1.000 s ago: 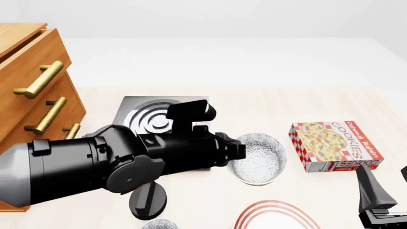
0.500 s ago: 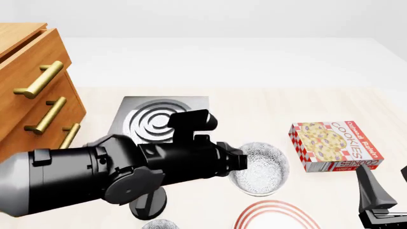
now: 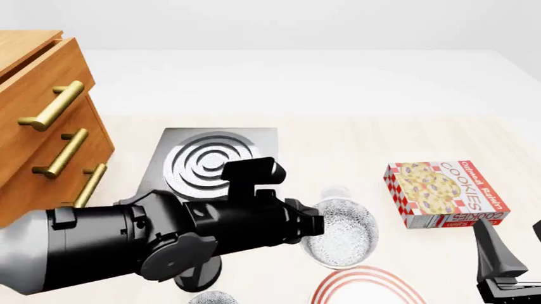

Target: Pick the akita bowl on the wooden cabinet and place it on the plate.

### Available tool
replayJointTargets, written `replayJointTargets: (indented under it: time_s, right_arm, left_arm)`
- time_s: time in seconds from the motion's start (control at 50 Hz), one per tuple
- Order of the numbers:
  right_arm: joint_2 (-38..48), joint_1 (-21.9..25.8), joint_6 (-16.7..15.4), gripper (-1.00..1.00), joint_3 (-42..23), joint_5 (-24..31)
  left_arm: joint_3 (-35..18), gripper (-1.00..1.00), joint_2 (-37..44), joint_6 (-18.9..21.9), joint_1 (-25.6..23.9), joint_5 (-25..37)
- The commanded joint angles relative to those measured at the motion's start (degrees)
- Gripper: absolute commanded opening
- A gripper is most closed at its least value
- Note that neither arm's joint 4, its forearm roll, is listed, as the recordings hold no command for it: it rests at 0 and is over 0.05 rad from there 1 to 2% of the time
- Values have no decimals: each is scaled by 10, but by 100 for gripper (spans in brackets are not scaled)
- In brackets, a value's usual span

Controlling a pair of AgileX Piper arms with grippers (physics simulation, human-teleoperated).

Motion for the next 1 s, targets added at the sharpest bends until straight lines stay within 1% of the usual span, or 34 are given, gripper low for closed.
replayJointTargets:
  time_s: [0.02, 0.5, 1.0]
  right_arm:
    - [0, 0, 0, 100, 0, 0]
    - [0, 0, 0, 100, 0, 0]
    - [0, 0, 0, 100, 0, 0]
  left_arm:
    - [5, -100, 6, -3, 0, -12]
    - [17, -100, 20, -7, -6, -26]
    - [24, -100, 24, -8, -16, -27]
